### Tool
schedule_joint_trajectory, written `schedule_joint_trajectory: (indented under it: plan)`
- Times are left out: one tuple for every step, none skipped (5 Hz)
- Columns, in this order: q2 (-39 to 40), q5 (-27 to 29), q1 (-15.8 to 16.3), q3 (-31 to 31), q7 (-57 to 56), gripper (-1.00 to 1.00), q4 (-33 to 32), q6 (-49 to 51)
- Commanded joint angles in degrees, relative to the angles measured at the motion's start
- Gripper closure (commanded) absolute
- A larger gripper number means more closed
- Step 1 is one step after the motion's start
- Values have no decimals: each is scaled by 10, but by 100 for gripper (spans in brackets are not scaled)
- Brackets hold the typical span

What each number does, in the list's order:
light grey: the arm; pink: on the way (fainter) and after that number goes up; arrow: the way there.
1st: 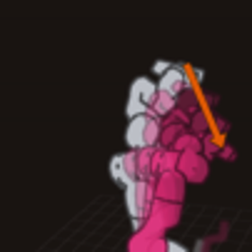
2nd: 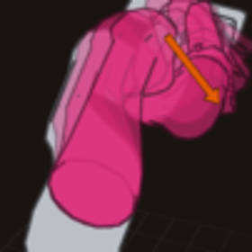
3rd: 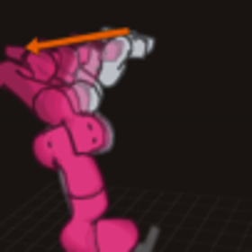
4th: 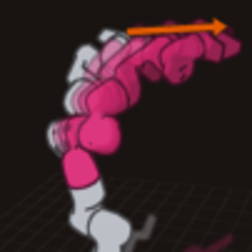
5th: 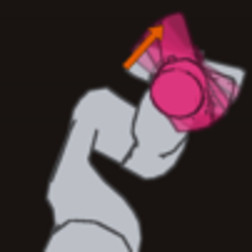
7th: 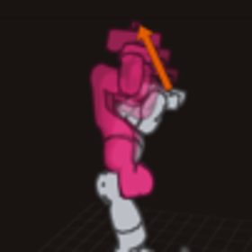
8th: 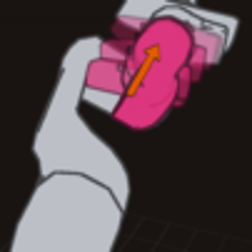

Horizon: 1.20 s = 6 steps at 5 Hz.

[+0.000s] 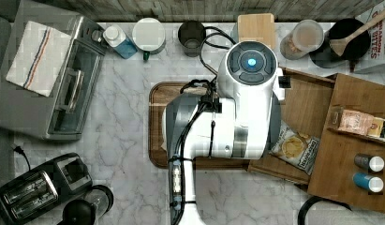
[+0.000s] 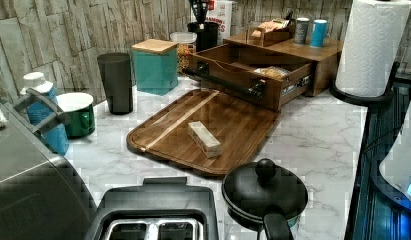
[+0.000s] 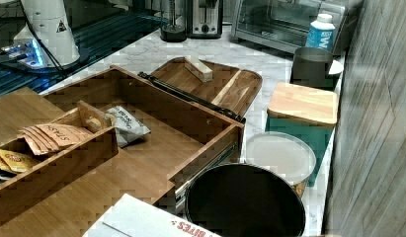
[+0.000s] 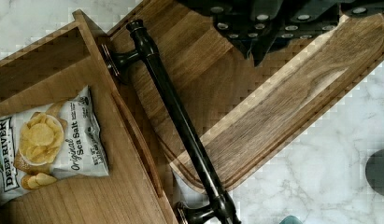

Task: Close the drawer.

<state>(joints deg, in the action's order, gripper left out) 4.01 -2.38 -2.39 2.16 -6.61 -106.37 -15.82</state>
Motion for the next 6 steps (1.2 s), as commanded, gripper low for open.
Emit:
schedule_joint_trajectory:
  plan:
    - [0, -2, 0, 0, 0, 100, 0, 0]
    - [16, -32, 0, -2, -69, 100, -29, -59]
    - [45, -56, 2, -6, -114, 100, -43, -121]
    - [77, -71, 2, -8, -141, 100, -41, -164]
    - [113, -75, 4, -6, -167, 100, -25, -186]
    - [148, -86, 2, 0, -185, 100, -2, -201]
